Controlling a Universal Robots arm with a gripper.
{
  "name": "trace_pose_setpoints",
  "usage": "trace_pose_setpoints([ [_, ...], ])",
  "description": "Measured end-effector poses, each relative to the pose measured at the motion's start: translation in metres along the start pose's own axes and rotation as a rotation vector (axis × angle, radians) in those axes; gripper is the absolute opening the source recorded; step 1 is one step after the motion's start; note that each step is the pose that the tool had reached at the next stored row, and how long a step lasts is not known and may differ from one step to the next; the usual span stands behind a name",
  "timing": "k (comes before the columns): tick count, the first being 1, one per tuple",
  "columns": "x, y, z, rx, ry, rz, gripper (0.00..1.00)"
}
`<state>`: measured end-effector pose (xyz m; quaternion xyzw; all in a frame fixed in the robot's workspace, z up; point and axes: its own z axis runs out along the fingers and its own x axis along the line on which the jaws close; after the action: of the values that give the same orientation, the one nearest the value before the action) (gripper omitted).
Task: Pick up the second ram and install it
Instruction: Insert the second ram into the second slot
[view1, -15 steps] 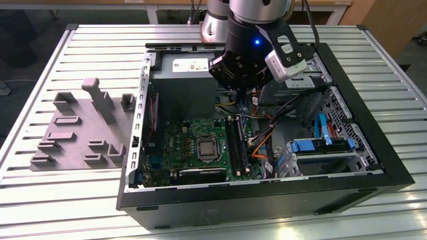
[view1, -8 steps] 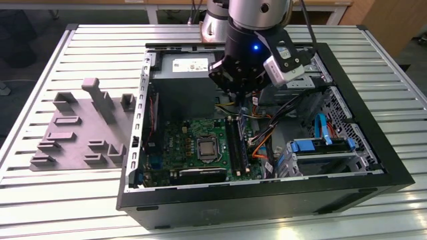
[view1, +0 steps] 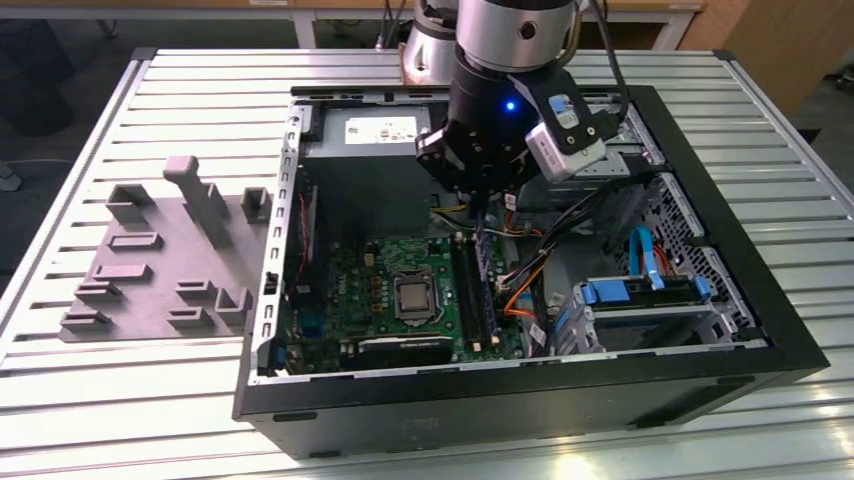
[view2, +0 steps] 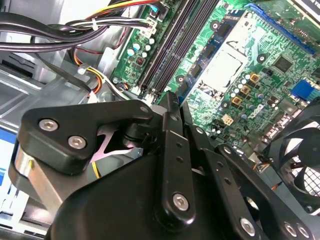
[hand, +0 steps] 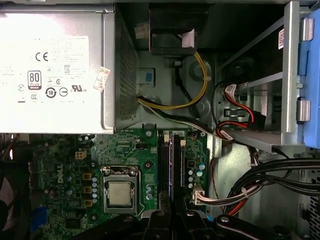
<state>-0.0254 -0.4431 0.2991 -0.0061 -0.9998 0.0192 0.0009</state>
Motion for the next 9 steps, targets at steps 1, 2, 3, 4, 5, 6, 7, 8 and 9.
trace_pose_setpoints([
  [1, 0.0000, 0.0000, 0.0004, -0.0004, 0.0000, 0.000, 0.14],
  [2, 0.0000, 0.0001, 0.0013, -0.0007, 0.0000, 0.000, 0.14],
  [3, 0.0000, 0.0001, 0.0028, -0.0005, 0.0002, 0.000, 0.14],
  [4, 0.0000, 0.0001, 0.0045, -0.0003, 0.0003, 0.001, 0.14],
  [5, 0.0000, 0.0002, 0.0063, -0.0004, 0.0002, 0.001, 0.14],
  [6, 0.0000, 0.0003, 0.0080, -0.0004, 0.0002, 0.001, 0.14],
  [7, 0.0000, 0.0003, 0.0100, -0.0003, 0.0003, 0.001, 0.14],
  [8, 0.0000, 0.0002, 0.0118, -0.0004, 0.0003, 0.001, 0.14],
  [9, -0.0001, 0.0001, 0.0136, -0.0004, 0.0004, 0.001, 0.14],
])
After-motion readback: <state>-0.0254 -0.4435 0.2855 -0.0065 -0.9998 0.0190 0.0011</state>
